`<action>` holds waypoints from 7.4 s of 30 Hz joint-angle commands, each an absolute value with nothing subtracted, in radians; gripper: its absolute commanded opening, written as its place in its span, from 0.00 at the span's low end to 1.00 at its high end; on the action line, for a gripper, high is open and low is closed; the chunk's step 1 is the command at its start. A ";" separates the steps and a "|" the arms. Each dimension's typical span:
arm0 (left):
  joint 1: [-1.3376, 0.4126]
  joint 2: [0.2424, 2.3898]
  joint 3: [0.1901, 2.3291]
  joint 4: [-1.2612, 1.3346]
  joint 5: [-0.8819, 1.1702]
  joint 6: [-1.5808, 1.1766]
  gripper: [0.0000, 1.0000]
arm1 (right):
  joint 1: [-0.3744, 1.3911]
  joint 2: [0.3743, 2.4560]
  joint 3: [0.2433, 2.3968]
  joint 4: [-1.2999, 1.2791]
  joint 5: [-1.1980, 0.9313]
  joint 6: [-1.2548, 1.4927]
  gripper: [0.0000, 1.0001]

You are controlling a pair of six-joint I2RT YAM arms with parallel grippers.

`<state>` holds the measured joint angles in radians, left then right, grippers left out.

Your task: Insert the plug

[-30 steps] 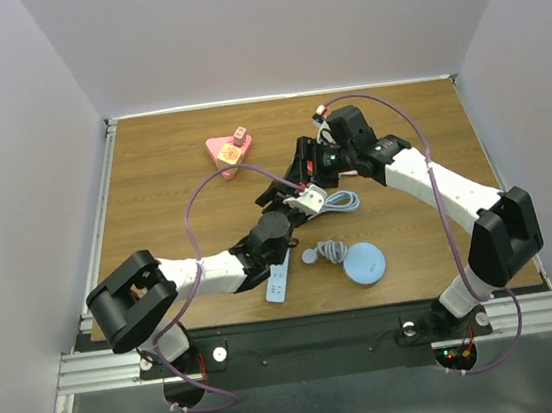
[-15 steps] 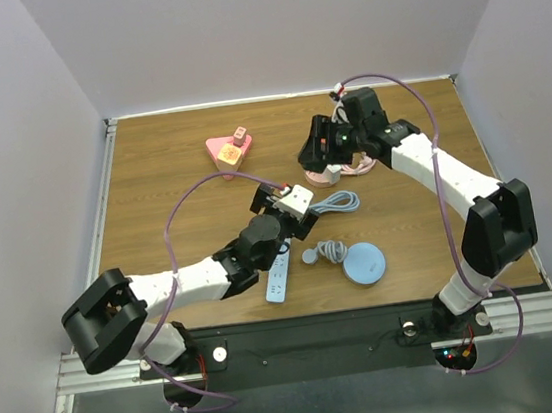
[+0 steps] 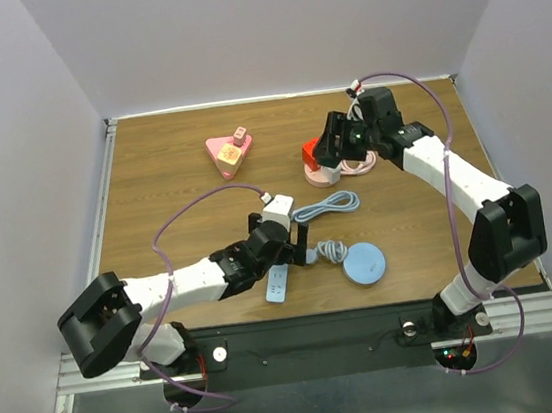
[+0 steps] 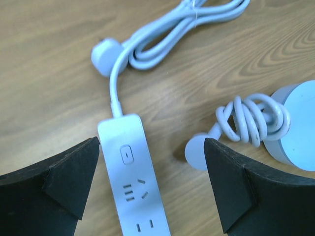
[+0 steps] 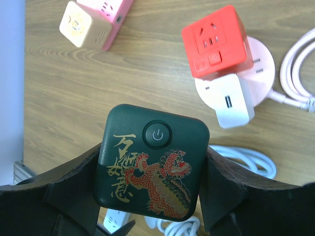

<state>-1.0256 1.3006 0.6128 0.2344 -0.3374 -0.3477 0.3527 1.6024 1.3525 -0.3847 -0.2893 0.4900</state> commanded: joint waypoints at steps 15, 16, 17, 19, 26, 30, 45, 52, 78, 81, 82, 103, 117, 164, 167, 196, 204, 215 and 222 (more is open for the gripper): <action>-1.019 1.476 0.603 0.153 -0.364 -0.526 0.63 | 0.327 1.398 1.247 -0.325 -0.258 0.431 0.00; -1.019 1.476 0.604 0.158 -0.365 -0.520 0.53 | 0.327 1.391 1.243 -0.324 -0.252 0.426 0.00; -1.019 1.486 0.609 0.160 -0.368 -0.519 0.43 | 0.327 1.382 1.236 -0.327 -0.247 0.420 0.00; -1.019 1.508 0.617 0.167 -0.370 -0.493 0.25 | 0.325 1.371 1.223 -0.327 -0.238 0.411 0.00; -0.986 1.603 0.690 0.245 -0.344 -0.332 0.00 | 0.321 1.367 1.192 -0.322 -0.255 0.355 0.00; -0.950 1.652 0.748 0.349 -0.289 -0.190 0.00 | 0.322 1.325 1.115 -0.281 -0.248 0.275 0.00; -0.770 1.836 0.971 0.423 0.026 0.114 0.19 | 0.322 1.267 0.976 -0.173 -0.377 0.164 0.00; -0.753 1.709 0.911 0.485 0.009 0.071 0.94 | 0.333 1.275 0.991 -0.132 -0.477 0.147 0.00; -0.701 1.339 0.529 0.305 -0.041 -0.440 0.98 | 0.577 1.546 1.117 -0.064 -0.411 0.038 0.00; -0.692 1.341 0.512 0.305 -0.048 -0.462 0.98 | 0.600 1.592 1.131 -0.058 -0.408 0.032 0.00; -0.689 1.342 0.508 0.311 -0.046 -0.474 0.98 | 0.610 1.601 1.138 -0.057 -0.407 0.029 0.00; -0.640 1.368 0.460 0.357 -0.005 -0.491 0.70 | 0.640 1.743 1.157 -0.006 -0.362 -0.028 0.00; -0.637 1.356 0.436 0.360 0.029 -0.508 0.61 | 0.638 1.767 1.137 0.043 -0.356 -0.009 0.00; -0.620 1.361 0.434 0.357 0.052 -0.509 0.56 | 0.684 1.713 1.066 0.046 -0.284 0.067 0.00; -0.618 1.359 0.434 0.357 0.054 -0.508 0.56 | 0.684 1.713 1.065 0.043 -0.275 0.064 0.00; -0.617 1.361 0.434 0.359 0.057 -0.505 0.56 | 0.692 1.700 1.058 0.025 -0.261 0.061 0.00; -0.617 1.358 0.434 0.357 0.060 -0.503 0.56 | 0.699 1.704 1.057 0.026 -0.272 0.084 0.00; -0.617 1.359 0.434 0.357 0.064 -0.503 0.56 | 0.707 1.704 1.051 0.023 -0.199 0.075 0.00; -0.617 1.359 0.434 0.357 0.066 -0.500 0.55 | 0.707 1.712 1.060 0.023 -0.175 0.077 0.00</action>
<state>-0.6212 1.3712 0.4580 0.3992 0.0734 -0.5243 0.7017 1.7329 1.0626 -0.0006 -0.2077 0.0792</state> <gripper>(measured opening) 0.559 0.698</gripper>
